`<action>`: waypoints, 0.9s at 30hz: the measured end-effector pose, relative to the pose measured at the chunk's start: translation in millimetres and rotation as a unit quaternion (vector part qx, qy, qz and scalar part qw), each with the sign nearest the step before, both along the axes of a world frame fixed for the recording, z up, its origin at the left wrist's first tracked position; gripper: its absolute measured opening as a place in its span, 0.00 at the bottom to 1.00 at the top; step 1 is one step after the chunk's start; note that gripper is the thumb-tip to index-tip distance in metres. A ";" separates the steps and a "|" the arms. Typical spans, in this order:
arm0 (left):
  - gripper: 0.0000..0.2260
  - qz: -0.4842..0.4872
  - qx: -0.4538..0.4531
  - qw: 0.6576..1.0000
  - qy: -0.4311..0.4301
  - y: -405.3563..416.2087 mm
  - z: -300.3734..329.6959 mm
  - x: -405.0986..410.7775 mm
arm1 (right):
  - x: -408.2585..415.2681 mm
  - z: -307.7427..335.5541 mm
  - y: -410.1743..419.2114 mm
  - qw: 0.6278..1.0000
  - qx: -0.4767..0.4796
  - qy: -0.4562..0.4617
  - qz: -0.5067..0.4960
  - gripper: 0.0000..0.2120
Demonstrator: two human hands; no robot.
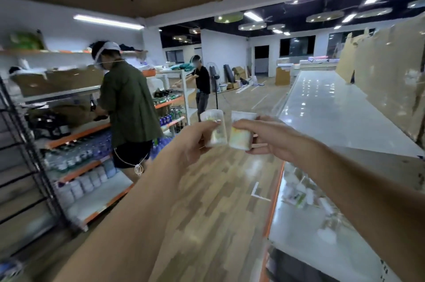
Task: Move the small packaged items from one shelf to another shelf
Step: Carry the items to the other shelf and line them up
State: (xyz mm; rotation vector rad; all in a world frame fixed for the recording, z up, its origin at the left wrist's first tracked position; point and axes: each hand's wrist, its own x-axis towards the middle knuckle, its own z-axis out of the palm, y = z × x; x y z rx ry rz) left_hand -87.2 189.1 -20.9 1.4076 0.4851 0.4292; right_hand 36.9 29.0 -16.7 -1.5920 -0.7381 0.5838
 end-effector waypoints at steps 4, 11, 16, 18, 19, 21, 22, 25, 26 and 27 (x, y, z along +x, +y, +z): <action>0.13 0.053 0.010 0.998 0.014 25.2 -15.0 -36.6 | -27.2 -6.4 36.1 0.999 -0.032 -0.008 0.003 0.27; 0.11 0.084 0.035 0.995 0.046 86.1 -46.9 -61.0 | -39.8 -33.9 106.4 0.992 -0.101 -0.071 0.000 0.36; 0.08 0.064 0.040 0.997 0.031 136.2 -55.1 -40.5 | -17.6 -51.0 164.7 0.986 -0.132 -0.101 -0.025 0.35; 0.10 0.042 0.043 0.998 0.028 161.4 -58.5 -23.6 | -1.3 -55.2 190.2 0.983 -0.147 -0.107 -0.037 0.33; 0.10 0.027 0.045 0.998 0.029 174.7 -60.3 -13.6 | 8.2 -57.8 203.2 0.982 -0.152 -0.107 -0.043 0.32; 0.15 0.016 0.044 0.998 0.035 201.2 -65.0 8.6 | 26.9 -62.5 228.0 0.981 -0.155 -0.105 -0.051 0.31; 0.17 0.016 0.048 0.998 0.041 215.1 -67.8 20.7 | 36.9 -64.1 240.4 0.981 -0.155 -0.103 -0.056 0.29; 0.16 0.004 0.066 0.996 0.053 254.9 -73.6 56.6 | 67.0 -67.3 273.1 0.981 -0.157 -0.090 -0.070 0.21; 0.15 -0.001 0.070 0.996 0.052 268.1 -75.0 69.2 | 77.2 -68.4 282.8 0.981 -0.155 -0.089 -0.076 0.18; 0.14 -0.005 0.072 0.996 0.050 281.0 -76.9 81.9 | 87.5 -69.6 292.0 0.980 -0.155 -0.090 -0.083 0.16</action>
